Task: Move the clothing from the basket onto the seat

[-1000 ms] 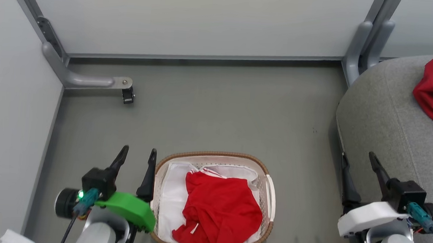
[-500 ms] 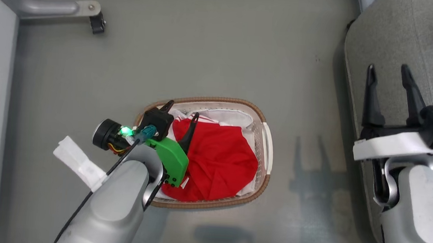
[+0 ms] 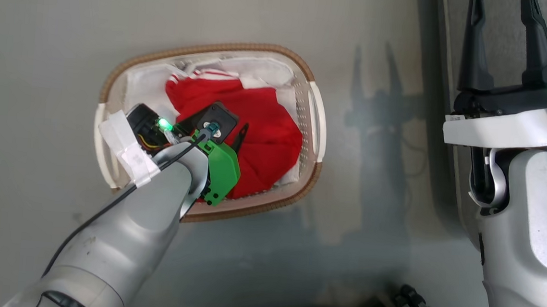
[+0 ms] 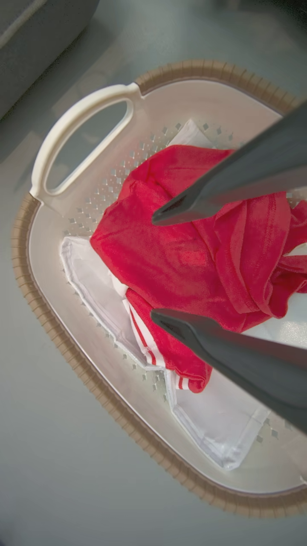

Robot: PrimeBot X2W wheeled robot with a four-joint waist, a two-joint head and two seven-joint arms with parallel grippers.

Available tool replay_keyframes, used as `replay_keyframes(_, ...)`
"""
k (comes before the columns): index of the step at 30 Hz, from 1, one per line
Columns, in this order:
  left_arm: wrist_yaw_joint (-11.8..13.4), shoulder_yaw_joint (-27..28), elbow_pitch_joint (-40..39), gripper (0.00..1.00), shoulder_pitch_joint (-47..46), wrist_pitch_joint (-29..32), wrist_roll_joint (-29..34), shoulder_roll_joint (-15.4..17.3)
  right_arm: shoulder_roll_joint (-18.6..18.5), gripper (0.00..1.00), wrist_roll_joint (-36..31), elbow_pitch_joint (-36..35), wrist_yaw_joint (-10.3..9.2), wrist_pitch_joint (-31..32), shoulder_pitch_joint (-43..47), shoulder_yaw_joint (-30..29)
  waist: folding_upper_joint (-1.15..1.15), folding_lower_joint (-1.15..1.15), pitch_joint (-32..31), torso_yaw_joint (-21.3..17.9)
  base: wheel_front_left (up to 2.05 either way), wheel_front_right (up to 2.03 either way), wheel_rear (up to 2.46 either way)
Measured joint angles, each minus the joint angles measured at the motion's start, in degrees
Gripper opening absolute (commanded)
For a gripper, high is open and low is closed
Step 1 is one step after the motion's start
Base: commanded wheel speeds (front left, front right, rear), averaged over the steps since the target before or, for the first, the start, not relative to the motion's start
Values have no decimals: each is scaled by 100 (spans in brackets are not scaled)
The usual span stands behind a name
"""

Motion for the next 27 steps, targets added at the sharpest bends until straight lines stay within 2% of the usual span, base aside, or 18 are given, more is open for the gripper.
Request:
replay_keyframes(8, 0, -472, 421, 100, -593, -4, -132, 96, 1, 100, 182, -208, 0, 0, -165, 191, 0, 0, 733, -449, 0, 0, 0)
replay_keyframes(15, 0, -650, 742, 100, -1104, -113, -159, 263, 1, 100, 285, -402, 0, 1, -206, 245, 0, 0, 1135, -824, 0, 0, 0)
replay_keyframes(23, 138, -698, 996, 100, -1483, -247, -112, 338, 3, 100, 421, -409, 0, 1, -205, 283, 0, 0, 1376, -1048, 0, 0, 0)
replay_keyframes(27, 151, -739, 1154, 100, -1551, -1, -105, 350, 3, 100, 468, -400, 0, 1, -205, 313, 0, 0, 1414, -1101, 0, 0, 0)
